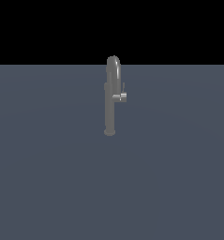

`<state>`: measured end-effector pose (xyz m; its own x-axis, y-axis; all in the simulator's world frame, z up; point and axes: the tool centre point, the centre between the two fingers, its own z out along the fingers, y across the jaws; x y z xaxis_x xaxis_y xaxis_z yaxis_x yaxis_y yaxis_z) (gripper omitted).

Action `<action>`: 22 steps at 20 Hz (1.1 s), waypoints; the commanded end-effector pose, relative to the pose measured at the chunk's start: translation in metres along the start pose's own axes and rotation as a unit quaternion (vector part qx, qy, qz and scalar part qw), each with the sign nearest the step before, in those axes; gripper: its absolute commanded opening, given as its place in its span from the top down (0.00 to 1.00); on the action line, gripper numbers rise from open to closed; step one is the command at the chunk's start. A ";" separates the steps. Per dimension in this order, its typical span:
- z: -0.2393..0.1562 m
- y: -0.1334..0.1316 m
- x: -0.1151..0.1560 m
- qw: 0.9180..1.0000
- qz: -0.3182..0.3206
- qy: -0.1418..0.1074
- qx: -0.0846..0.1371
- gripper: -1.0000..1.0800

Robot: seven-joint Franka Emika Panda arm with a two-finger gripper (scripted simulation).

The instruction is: Turn on the faucet by rotating a designated handle.

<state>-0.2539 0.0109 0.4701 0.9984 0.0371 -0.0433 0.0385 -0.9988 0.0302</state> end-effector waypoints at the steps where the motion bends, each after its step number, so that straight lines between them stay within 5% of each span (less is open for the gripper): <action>1: 0.000 0.000 0.000 1.000 0.000 0.000 0.000 1.00; 12: -0.001 -0.003 0.016 0.999 0.018 -0.020 0.019 1.00; 22: 0.000 -0.007 0.059 0.992 0.067 -0.075 0.071 1.00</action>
<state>-0.2031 0.0189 0.4682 0.9818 -0.0749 -0.1746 -0.0899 -0.9928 -0.0797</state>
